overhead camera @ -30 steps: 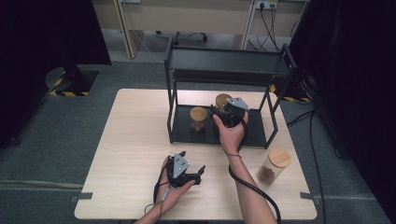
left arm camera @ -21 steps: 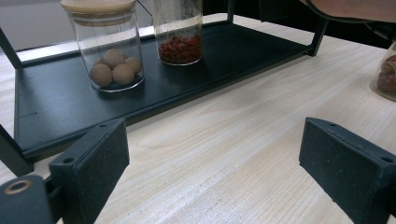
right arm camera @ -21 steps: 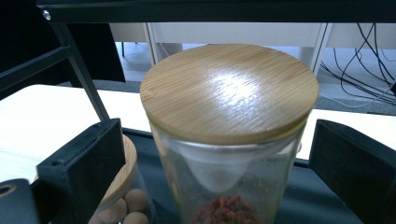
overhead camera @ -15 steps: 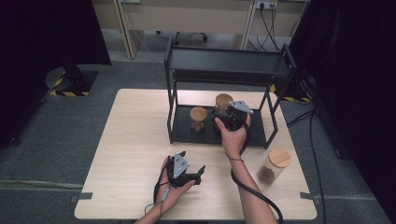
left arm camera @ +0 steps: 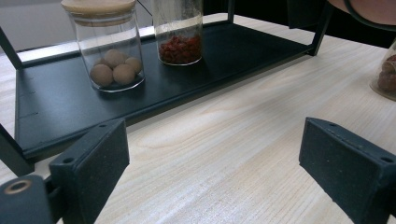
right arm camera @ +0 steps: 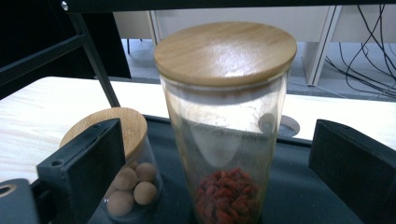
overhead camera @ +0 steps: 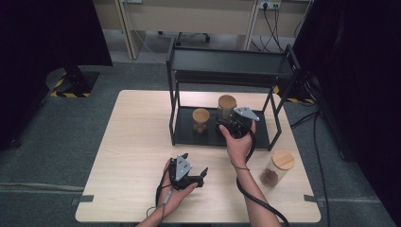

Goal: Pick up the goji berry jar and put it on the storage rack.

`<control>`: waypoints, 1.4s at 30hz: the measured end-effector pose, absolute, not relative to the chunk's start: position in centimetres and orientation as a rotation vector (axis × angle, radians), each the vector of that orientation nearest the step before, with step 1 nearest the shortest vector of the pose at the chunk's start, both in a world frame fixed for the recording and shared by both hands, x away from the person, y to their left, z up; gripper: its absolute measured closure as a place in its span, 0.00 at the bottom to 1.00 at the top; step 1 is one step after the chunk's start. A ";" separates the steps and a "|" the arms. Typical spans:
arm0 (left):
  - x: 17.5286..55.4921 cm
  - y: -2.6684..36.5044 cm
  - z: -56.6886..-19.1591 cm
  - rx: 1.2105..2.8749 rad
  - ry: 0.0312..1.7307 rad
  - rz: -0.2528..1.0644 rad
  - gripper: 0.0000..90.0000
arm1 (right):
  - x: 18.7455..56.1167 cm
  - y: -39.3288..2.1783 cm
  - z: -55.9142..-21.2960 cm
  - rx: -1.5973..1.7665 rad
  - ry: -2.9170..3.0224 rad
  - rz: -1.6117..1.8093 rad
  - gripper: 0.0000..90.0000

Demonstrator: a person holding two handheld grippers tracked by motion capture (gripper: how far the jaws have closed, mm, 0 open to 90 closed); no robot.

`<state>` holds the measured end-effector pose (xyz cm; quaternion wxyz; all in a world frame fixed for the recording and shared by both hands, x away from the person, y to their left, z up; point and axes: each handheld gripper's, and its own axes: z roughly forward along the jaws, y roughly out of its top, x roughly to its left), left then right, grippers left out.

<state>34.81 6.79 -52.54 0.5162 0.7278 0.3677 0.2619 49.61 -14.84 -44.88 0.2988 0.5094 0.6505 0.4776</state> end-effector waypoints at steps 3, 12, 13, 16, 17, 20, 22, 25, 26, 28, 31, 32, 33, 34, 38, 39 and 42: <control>34.8 6.8 -52.5 1.749 0.883 0.629 0.09 | 49.2 -14.9 -45.0 1.348 1.729 1.272 0.04; 34.8 6.8 -52.5 1.749 0.883 0.630 0.09 | 48.4 -15.0 -45.1 1.335 1.741 1.266 0.04; 34.8 6.8 -52.5 1.749 0.883 0.630 0.09 | 48.3 -15.0 -45.0 1.335 1.744 1.266 0.04; 34.8 6.8 -52.5 1.749 0.882 0.631 0.09 | 48.0 -15.1 -45.0 1.331 1.747 1.268 0.04; 34.8 6.8 -52.5 1.749 0.883 0.631 0.09 | 47.9 -15.1 -45.0 1.333 1.750 1.268 0.04; 34.8 6.8 -52.5 1.749 0.883 0.631 0.09 | 47.6 -15.1 -45.1 1.331 1.756 1.268 0.04; 34.8 6.8 -52.5 1.749 0.883 0.630 0.09 | 47.4 -15.1 -45.2 1.327 1.760 1.266 0.04; 34.8 6.8 -52.5 1.749 0.883 0.630 0.09 | 47.1 -15.1 -45.2 1.324 1.766 1.268 0.04; 34.8 6.8 -52.5 1.748 0.883 0.630 0.09 | 47.0 -15.2 -45.3 1.322 1.767 1.270 0.04; 34.8 6.8 -52.5 1.749 0.883 0.632 0.09 | 46.8 -15.2 -45.4 1.323 1.769 1.273 0.04; 34.8 6.8 -52.5 1.751 0.882 0.633 0.09 | 46.6 -15.3 -45.6 1.329 1.774 1.275 0.04; 34.8 6.8 -52.5 1.750 0.882 0.632 0.09 | 46.6 -15.3 -45.6 1.333 1.776 1.276 0.04; 34.8 6.8 -52.5 1.750 0.883 0.632 0.09 | 46.5 -15.4 -45.7 1.334 1.777 1.277 0.04; 34.8 6.8 -52.5 1.749 0.883 0.632 0.09 | 46.4 -15.4 -45.8 1.340 1.776 1.275 0.04; 34.8 6.8 -52.5 1.750 0.883 0.632 0.09 | 46.0 -15.6 -46.0 1.341 1.778 1.273 0.04; 34.8 6.8 -52.5 1.750 0.883 0.632 0.09 | 45.9 -15.6 -46.0 1.340 1.779 1.274 0.04; 34.8 6.8 -52.5 1.749 0.884 0.632 0.09 | 45.7 -15.7 -46.0 1.335 1.779 1.275 0.04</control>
